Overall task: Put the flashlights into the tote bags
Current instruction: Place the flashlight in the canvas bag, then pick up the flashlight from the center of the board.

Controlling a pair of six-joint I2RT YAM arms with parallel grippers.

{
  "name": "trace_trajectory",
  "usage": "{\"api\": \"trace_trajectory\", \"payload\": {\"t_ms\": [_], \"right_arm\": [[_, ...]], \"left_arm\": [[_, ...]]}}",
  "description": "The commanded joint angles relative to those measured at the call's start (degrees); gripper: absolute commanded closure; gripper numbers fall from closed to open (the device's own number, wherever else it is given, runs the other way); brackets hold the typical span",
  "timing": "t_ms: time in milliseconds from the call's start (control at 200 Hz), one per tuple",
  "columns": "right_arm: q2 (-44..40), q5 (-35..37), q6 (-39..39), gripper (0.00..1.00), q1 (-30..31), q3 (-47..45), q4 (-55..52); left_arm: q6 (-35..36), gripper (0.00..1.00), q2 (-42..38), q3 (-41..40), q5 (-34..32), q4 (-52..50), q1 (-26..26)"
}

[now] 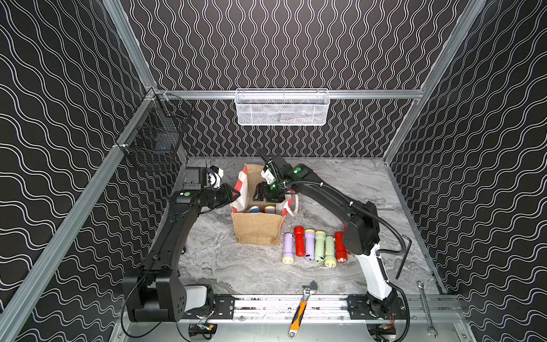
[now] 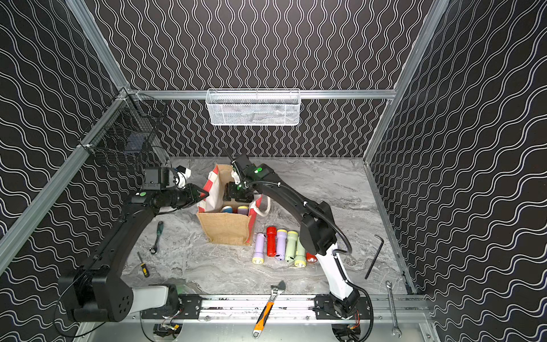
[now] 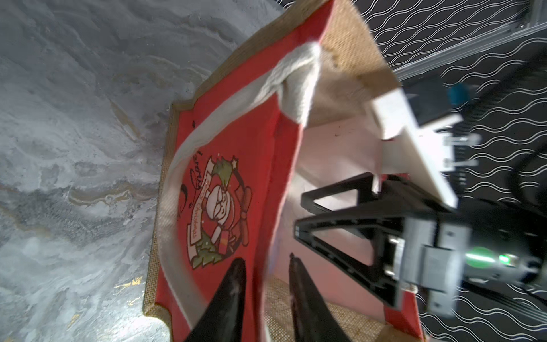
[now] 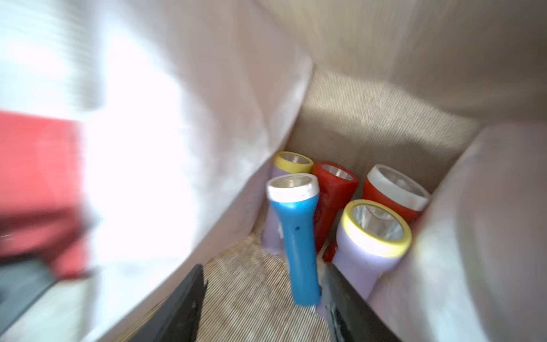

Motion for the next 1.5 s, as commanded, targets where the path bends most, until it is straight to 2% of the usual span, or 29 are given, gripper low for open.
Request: {"api": "trace_trajectory", "payload": {"t_ms": [0,75,120,165,240,405,556,656,816,911,1076,1306,1496], "right_arm": [[-4.42,3.22,-3.4,0.34,-0.54,-1.52,1.0],[-8.67,5.52,-4.51,0.34,-1.0,-4.87,2.03],[-11.52,6.95,-4.83,0.34,-1.44,-7.48,2.64],[-14.54,8.07,-4.96,0.34,-2.04,-10.25,3.03],[-19.86,10.12,-5.23,0.34,-3.01,-15.1,3.53],[-29.45,13.57,-5.15,0.33,-4.11,-25.23,4.51],[-35.27,14.51,-3.36,0.34,-4.82,-32.94,4.52],[-37.97,16.28,-2.05,0.34,-5.3,-37.69,3.66],[-40.79,17.9,-0.05,0.34,-6.23,-45.18,3.28],[-42.18,21.45,2.64,0.34,-7.65,-48.92,1.98],[-47.81,24.04,6.72,0.34,-13.71,-57.13,2.01],[-58.45,32.47,12.49,0.33,-22.21,-64.59,-5.96],[-64.14,34.56,9.99,0.36,-31.02,-70.66,-7.3]], "left_arm": [[1.67,0.78,0.26,1.88,-1.57,-0.29,0.03],[1.56,0.87,0.41,2.51,-2.17,-0.28,0.02],[1.5,0.89,0.84,3.02,-2.78,-0.94,-0.01],[1.67,0.88,1.43,3.56,-3.09,-1.61,-0.05],[2.01,0.8,2.38,4.28,-3.35,-2.55,-0.25],[4.36,0.76,4.92,7.04,-4.43,-5.59,-1.74],[5.38,0.84,6.48,9.06,-7.27,-7.42,-3.22],[5.88,1.0,7.25,9.69,-8.0,-8.01,-3.31],[5.12,1.0,6.91,9.14,-10.49,-7.63,-3.22],[4.39,1.0,5.68,8.58,-11.53,-6.96,-3.22],[4.27,1.0,4.5,8.24,-12.66,-7.54,-3.13],[4.53,1.0,4.78,7.13,-12.26,-7.54,-2.87],[4.71,1.0,4.92,6.76,-11.38,-7.05,-2.72]]}}
